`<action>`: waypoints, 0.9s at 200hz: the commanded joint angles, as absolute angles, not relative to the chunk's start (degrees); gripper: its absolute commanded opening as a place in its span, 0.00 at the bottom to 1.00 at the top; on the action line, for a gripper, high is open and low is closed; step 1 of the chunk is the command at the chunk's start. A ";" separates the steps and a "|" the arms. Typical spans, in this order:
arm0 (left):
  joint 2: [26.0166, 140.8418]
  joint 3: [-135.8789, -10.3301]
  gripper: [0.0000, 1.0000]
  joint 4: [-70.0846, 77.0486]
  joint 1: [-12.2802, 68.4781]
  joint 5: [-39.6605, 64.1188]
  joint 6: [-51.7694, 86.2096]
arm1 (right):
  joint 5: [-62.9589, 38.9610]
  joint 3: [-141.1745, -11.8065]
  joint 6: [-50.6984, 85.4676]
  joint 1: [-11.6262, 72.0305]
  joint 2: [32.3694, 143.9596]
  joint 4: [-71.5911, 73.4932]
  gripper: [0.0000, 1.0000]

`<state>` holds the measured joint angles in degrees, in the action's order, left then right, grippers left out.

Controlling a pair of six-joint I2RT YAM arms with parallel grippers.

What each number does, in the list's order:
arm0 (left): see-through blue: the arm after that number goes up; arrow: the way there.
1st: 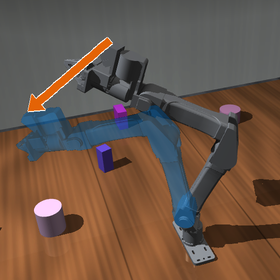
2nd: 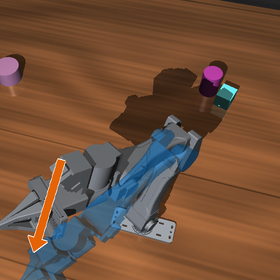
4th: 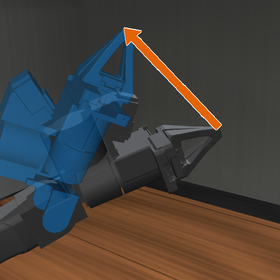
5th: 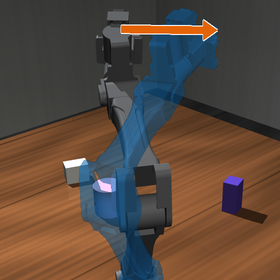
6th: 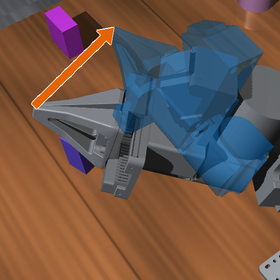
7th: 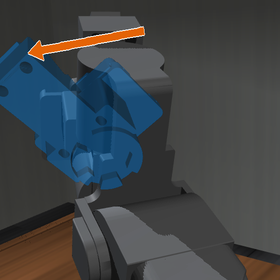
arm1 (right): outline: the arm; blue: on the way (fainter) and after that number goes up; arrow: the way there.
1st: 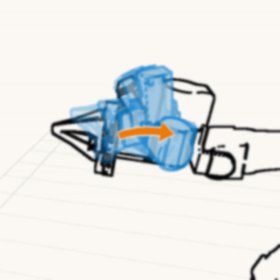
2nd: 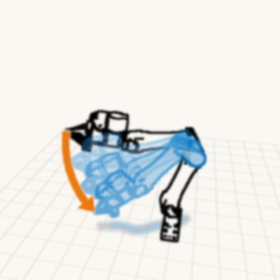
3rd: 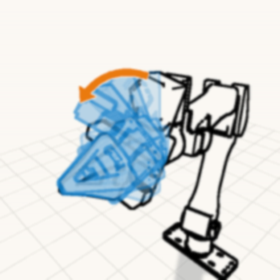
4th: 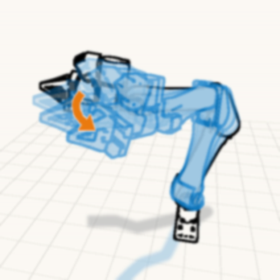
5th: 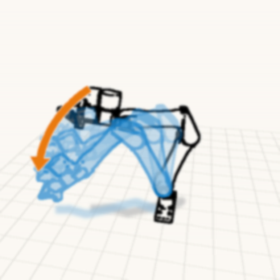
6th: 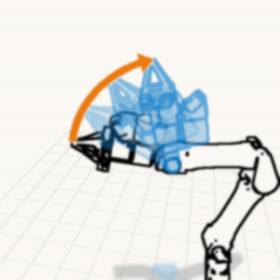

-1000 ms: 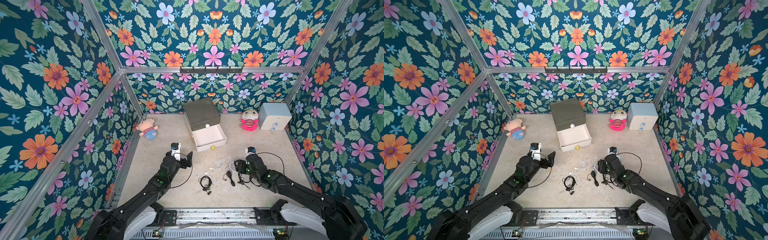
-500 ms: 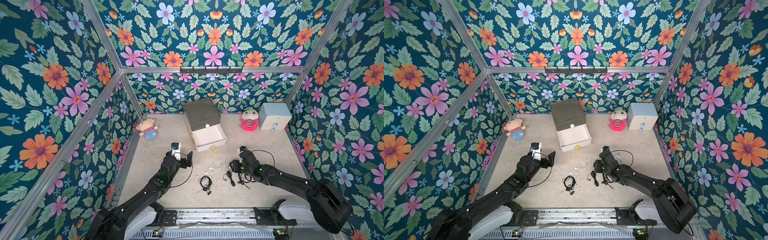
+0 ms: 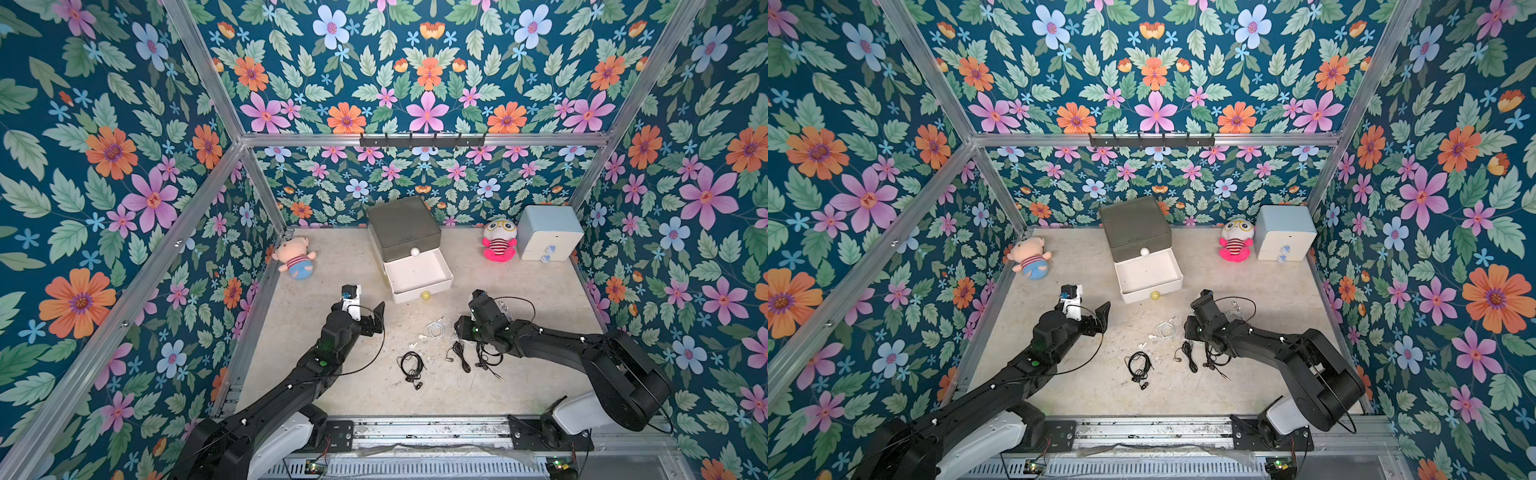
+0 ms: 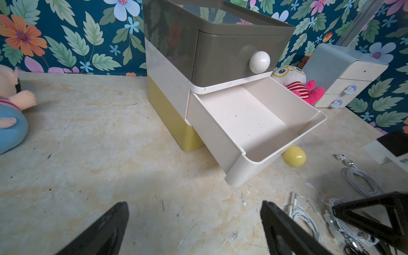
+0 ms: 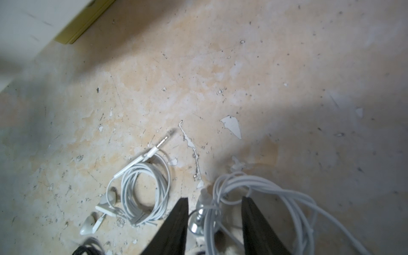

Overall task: Place the wired earphones into the drawer by color
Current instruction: Pick up the wired earphones from the center of the board.

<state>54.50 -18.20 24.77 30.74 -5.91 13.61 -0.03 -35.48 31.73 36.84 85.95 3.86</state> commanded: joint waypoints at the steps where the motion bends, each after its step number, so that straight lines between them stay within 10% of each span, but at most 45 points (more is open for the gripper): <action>1: 54.32 -18.90 0.99 24.83 30.67 -6.16 13.80 | -0.62 -35.68 32.61 36.74 87.03 5.25 0.43; 87: 53.86 -18.72 0.99 24.77 30.67 -6.65 13.75 | -2.11 -35.82 33.48 36.47 88.43 5.84 0.18; 180: 53.70 -18.72 0.99 24.60 30.67 -6.77 13.80 | 1.22 -33.95 34.24 35.95 80.02 4.22 0.13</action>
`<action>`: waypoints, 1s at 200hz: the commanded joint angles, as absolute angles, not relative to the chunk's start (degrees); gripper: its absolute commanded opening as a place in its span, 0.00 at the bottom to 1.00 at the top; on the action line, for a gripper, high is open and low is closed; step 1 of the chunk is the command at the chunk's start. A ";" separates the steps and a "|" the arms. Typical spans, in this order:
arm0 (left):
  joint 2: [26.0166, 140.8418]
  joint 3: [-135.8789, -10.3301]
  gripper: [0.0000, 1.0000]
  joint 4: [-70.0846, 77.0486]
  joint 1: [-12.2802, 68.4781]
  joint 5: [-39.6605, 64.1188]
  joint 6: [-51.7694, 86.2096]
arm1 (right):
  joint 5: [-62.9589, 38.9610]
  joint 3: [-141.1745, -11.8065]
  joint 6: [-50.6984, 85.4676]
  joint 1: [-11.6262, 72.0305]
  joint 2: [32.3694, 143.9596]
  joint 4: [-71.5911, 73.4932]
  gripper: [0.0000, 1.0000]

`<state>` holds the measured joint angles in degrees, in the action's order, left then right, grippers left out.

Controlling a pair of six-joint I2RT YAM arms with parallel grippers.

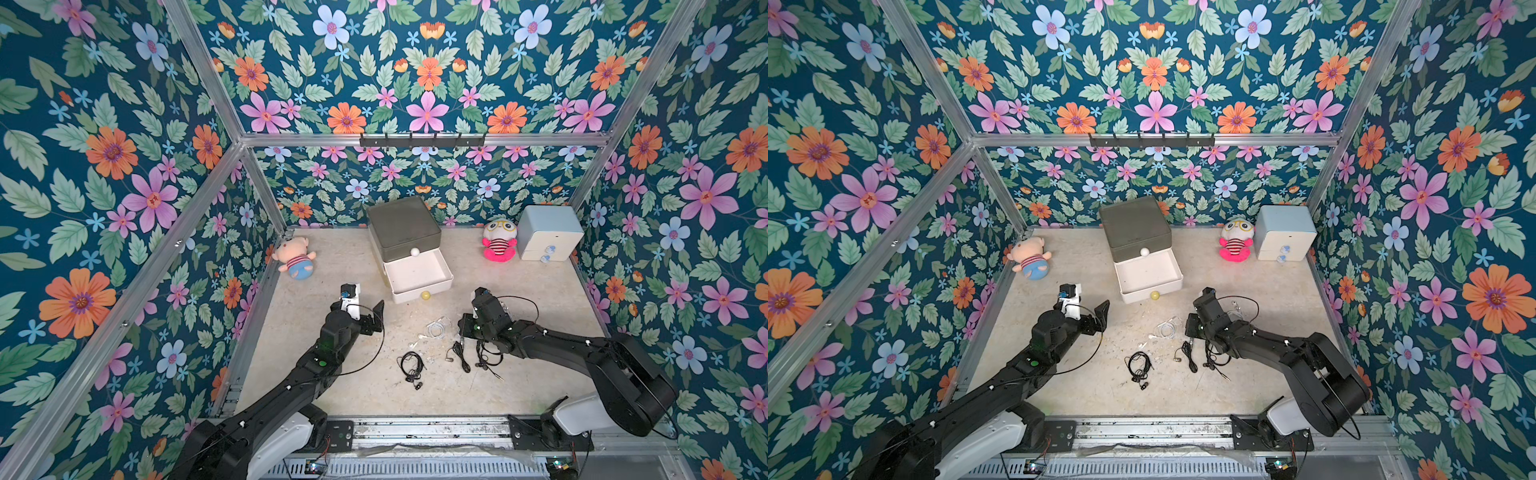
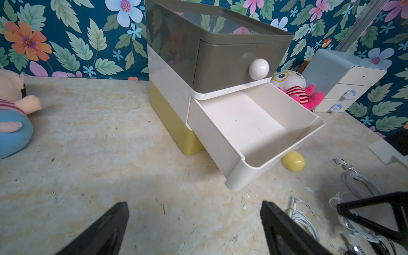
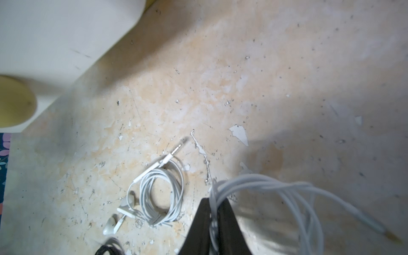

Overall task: Place the wired earphones into the drawer by color
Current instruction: Pick up the wired earphones from the center of the board.

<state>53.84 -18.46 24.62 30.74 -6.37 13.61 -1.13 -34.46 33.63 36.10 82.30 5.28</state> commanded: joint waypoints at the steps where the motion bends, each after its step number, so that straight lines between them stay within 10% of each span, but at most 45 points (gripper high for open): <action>1: 53.75 -18.72 0.99 24.60 30.67 -6.72 13.80 | 1.27 -33.90 34.22 35.95 79.91 4.18 0.13; 119: 53.09 -18.03 0.99 25.46 30.67 -7.51 13.97 | 4.04 -33.32 29.19 35.82 59.51 4.00 0.10; 200: 51.76 -17.67 0.99 25.14 30.72 -7.82 14.24 | 0.43 -43.83 25.25 35.79 65.15 9.29 0.10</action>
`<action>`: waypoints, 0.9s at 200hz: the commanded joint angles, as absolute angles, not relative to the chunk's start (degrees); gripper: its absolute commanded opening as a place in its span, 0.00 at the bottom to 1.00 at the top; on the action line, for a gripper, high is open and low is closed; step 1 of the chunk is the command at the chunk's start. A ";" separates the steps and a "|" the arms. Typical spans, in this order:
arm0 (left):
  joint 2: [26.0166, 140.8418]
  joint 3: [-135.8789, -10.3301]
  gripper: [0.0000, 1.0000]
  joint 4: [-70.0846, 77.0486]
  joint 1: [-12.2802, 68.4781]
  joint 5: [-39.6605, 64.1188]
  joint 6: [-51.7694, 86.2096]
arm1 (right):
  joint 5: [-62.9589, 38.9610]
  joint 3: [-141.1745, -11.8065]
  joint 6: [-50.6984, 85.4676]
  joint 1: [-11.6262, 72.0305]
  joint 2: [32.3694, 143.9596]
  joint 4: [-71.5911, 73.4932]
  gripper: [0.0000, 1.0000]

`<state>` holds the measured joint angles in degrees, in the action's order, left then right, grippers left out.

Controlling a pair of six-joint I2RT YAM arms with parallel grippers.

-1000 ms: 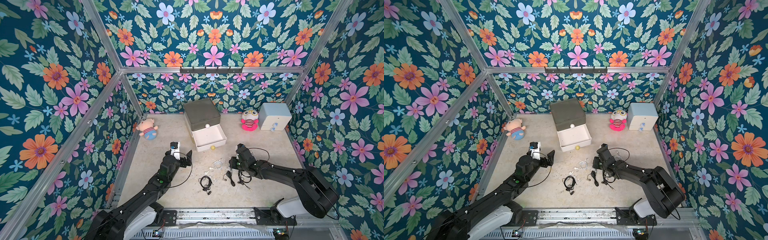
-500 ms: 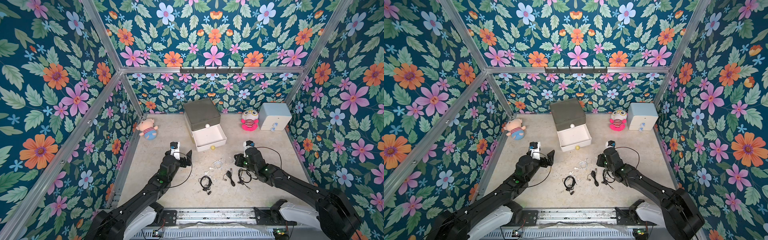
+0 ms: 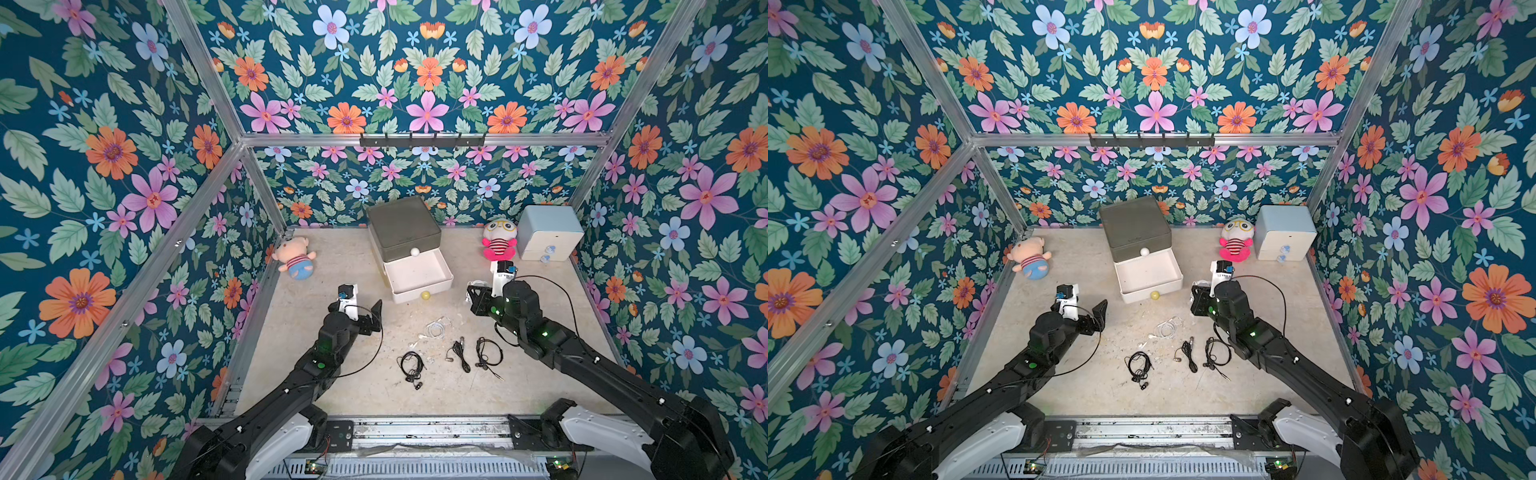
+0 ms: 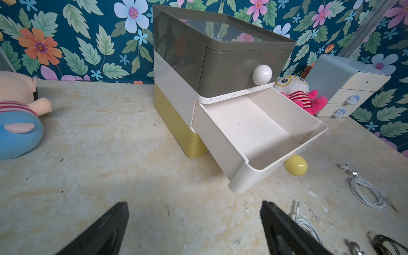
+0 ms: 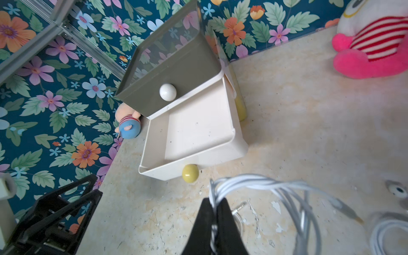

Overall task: Place the wired earphones into the drawer by color
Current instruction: Pick up the wired earphones from the center of the board, then place the wired earphones in the drawer.

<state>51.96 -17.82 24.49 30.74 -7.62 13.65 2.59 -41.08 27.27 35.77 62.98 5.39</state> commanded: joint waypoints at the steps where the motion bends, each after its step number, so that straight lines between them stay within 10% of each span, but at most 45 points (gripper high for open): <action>1: 51.68 -17.67 0.99 25.14 30.70 -7.78 14.28 | 0.39 -43.93 25.24 35.78 65.31 9.35 0.10; 180: 50.55 -17.49 0.99 24.87 30.67 -8.55 14.15 | -5.88 -69.61 25.22 40.06 100.28 16.35 0.10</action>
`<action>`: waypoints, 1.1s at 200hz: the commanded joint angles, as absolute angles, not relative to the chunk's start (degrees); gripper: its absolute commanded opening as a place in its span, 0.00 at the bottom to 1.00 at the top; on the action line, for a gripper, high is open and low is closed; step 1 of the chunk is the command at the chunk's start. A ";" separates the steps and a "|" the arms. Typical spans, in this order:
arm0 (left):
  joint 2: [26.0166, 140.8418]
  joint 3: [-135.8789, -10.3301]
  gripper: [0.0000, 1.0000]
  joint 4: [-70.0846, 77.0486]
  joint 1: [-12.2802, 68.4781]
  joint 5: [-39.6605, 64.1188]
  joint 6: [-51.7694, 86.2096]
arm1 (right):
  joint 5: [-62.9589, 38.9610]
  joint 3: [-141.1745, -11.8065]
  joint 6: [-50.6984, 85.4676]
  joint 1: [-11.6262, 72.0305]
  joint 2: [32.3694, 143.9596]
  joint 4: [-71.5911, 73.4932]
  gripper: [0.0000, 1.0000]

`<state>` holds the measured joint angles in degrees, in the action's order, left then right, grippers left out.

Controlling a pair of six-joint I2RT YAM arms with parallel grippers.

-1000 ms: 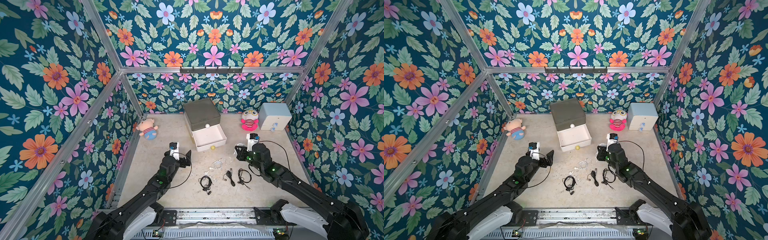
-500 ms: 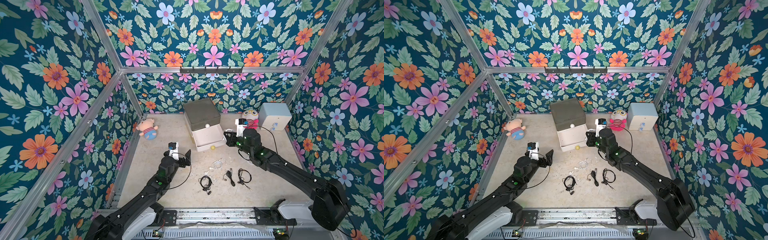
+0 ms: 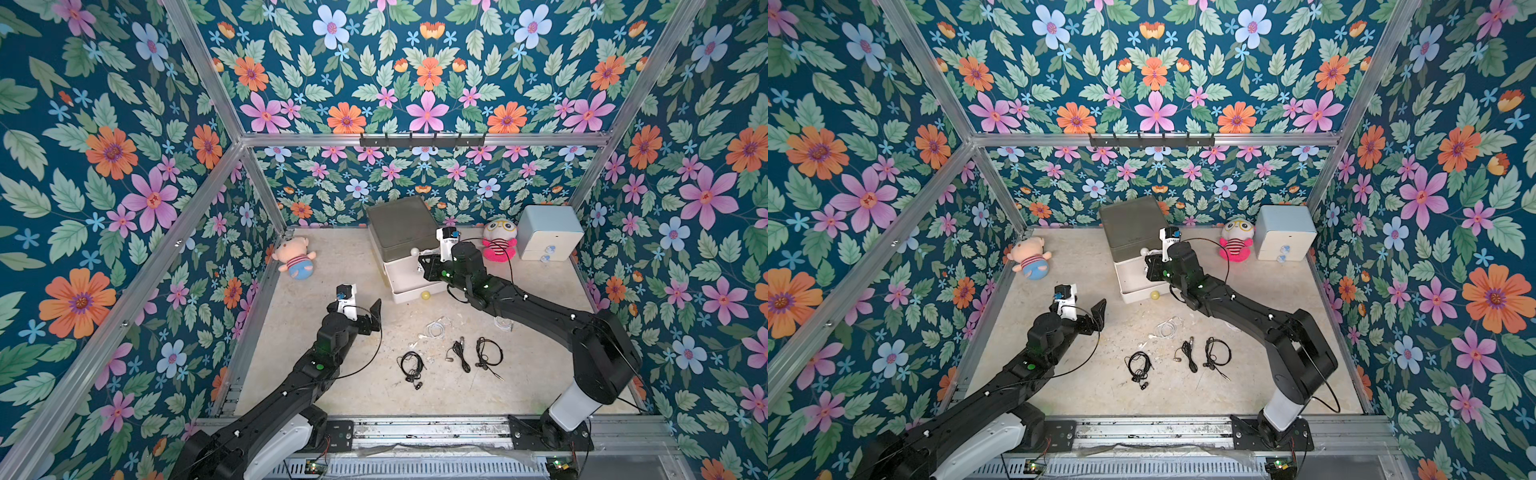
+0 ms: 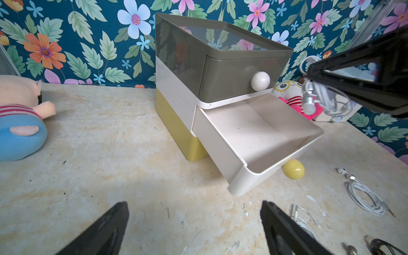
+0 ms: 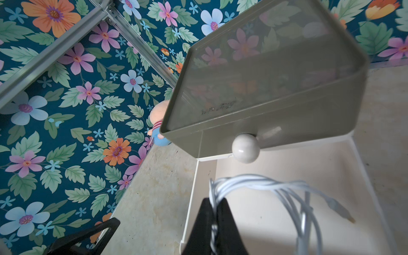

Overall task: Place the wired earphones into the drawer by color
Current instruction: Place the wired earphones in the drawer.

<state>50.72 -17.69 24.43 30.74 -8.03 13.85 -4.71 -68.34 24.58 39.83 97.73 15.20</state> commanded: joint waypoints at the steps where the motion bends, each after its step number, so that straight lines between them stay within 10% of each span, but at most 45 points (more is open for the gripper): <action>1: 50.54 -17.49 0.99 24.87 30.67 -8.58 14.15 | -5.84 -69.65 25.22 40.07 100.37 16.39 0.10; 97: 50.45 -17.50 0.99 24.79 30.67 -8.65 14.02 | -6.83 -71.12 26.46 40.25 105.07 16.76 0.10; 159: 50.63 -17.49 0.99 24.87 30.68 -8.57 14.05 | -6.31 -71.32 26.41 40.24 104.53 15.73 0.40; 220: 50.45 -17.49 0.99 24.87 30.68 -8.04 14.06 | -5.70 -67.93 26.45 40.20 100.02 15.51 0.45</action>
